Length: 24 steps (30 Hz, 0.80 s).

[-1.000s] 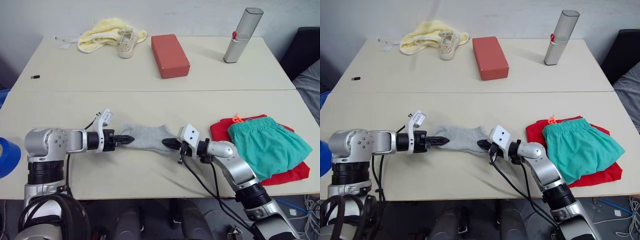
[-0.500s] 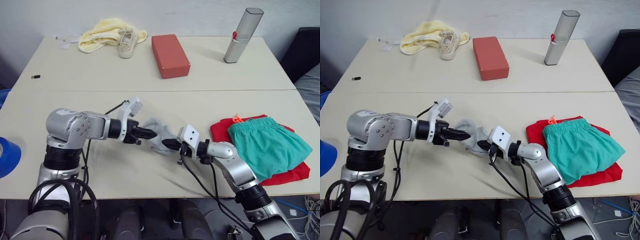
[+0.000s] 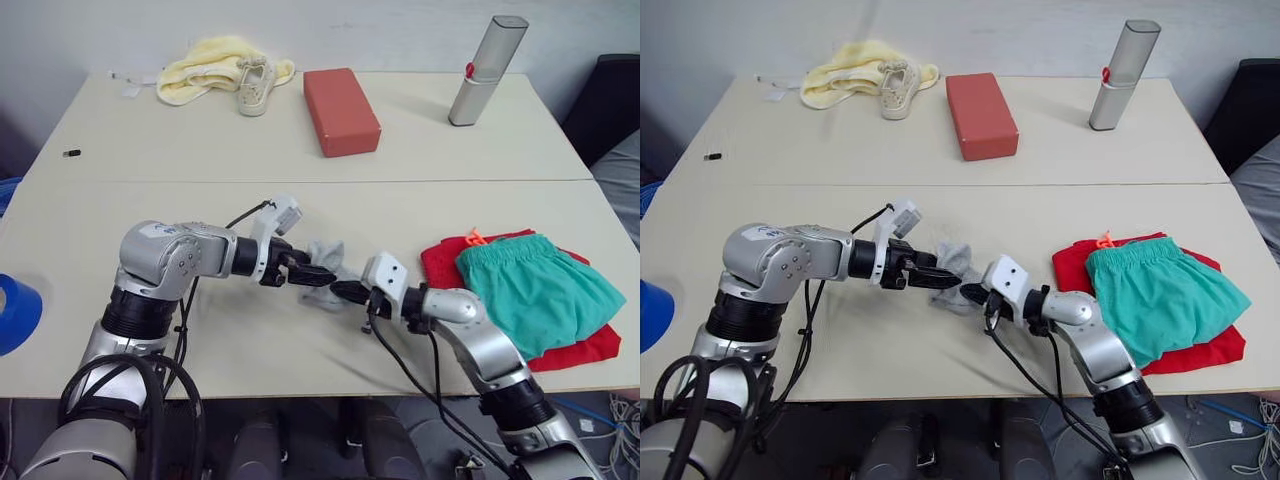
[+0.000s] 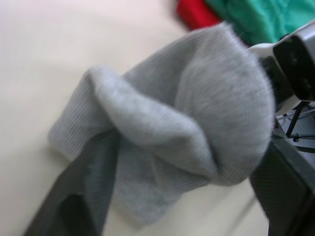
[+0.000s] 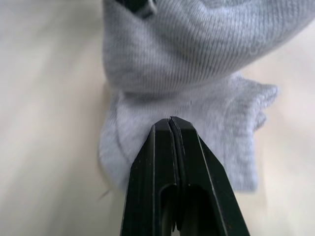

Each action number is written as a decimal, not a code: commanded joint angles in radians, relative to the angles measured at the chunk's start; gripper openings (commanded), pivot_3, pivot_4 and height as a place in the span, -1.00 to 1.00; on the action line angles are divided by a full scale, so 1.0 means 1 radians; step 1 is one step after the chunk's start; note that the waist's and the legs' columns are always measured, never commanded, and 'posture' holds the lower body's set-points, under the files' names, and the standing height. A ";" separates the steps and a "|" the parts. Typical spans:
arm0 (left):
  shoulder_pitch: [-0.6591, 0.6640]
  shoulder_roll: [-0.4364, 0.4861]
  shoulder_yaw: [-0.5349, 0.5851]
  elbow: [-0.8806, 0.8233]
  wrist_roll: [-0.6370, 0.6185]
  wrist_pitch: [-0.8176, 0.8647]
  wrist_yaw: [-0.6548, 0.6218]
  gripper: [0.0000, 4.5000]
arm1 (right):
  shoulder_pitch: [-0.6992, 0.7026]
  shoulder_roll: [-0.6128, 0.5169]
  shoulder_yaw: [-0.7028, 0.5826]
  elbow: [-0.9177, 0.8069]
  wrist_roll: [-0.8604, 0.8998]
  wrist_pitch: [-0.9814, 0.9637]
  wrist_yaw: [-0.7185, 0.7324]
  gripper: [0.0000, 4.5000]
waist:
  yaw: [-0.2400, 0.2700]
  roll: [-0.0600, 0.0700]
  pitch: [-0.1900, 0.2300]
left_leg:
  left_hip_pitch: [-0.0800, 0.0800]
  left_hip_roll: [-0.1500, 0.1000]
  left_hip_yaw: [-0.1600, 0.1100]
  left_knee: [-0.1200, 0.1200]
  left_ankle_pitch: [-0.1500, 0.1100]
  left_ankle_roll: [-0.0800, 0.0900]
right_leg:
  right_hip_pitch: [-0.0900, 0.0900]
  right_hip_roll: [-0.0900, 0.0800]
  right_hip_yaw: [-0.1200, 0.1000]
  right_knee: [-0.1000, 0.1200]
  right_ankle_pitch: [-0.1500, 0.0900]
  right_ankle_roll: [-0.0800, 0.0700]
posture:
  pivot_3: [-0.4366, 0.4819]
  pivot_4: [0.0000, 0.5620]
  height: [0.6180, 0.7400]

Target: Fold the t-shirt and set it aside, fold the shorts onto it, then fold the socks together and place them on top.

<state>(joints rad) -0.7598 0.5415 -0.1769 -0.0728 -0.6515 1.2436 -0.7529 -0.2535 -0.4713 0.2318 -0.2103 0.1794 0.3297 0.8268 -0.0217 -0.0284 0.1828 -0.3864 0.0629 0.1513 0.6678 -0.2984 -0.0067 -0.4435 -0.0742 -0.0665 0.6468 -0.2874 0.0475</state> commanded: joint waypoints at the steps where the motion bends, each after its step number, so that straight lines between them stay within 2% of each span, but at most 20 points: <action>1: 0.011 0.031 -0.027 -0.038 0.014 -0.103 -0.097 0.79 | 0.069 -0.071 -0.092 -0.111 0.051 0.036 0.015 -1.00 | -0.001 0.000 0.000 | 0.000 0.000 0.000 0.000 0.000 0.000 | 0.000 0.000 0.000 0.000 0.000 0.000 | -0.05 -0.47 1.00; 7: 0.048 0.014 -0.078 -0.016 0.086 -0.325 -0.200 0.79 | 0.243 -0.154 -0.195 -0.160 0.072 0.050 0.004 -1.00 | 0.000 0.000 0.000 | 0.000 0.000 0.000 0.000 0.000 0.000 | 0.000 0.001 0.000 -0.001 0.000 0.000 | -0.05 -0.47 1.00; 12: 0.064 -0.056 -0.066 0.062 0.103 -0.403 -0.220 0.79 | 0.330 -0.153 -0.251 -0.198 0.096 0.077 -0.035 -1.00 | 0.000 0.000 0.000 | 0.000 0.000 0.000 0.000 0.000 0.000 | 0.000 0.008 0.001 -0.001 0.000 0.000 | -0.05 -0.47 1.00; 15: 0.085 -0.102 -0.059 0.141 0.148 -0.529 -0.234 0.79 | 0.369 -0.134 -0.281 -0.217 0.117 0.093 -0.069 -1.00 | 0.002 0.000 0.000 | 0.000 0.000 0.000 0.001 0.000 0.001 | 0.000 0.009 0.002 0.000 0.000 0.000 | -0.05 -0.47 1.00; 19: 0.112 -0.072 -0.064 0.131 0.166 -0.597 -0.321 0.79 | 0.391 -0.123 -0.297 -0.233 0.146 0.102 -0.086 -1.00 | -0.001 0.000 0.000 | 0.000 0.001 0.000 0.001 0.000 0.001 | 0.000 0.011 0.003 0.000 0.000 0.000 | -0.05 -0.47 1.00; 24: 0.109 -0.030 0.030 0.108 0.126 -0.659 -0.399 0.79 | 0.434 -0.106 -0.344 -0.269 0.258 0.116 -0.054 -1.00 | 0.000 0.000 0.000 | 0.000 0.001 0.000 0.001 0.000 0.001 | 0.000 0.011 0.003 -0.001 0.000 0.000 | -0.05 -0.47 1.00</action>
<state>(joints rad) -0.6424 0.4951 -0.1898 0.0790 -0.4993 0.6135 -1.1183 0.1720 -0.5803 -0.0765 -0.4328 0.3879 0.4417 0.7605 -0.0219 -0.0284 0.1828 -0.3863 0.0643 0.1507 0.6683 -0.2980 -0.0059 -0.4432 -0.0632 -0.0642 0.6462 -0.2875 0.0475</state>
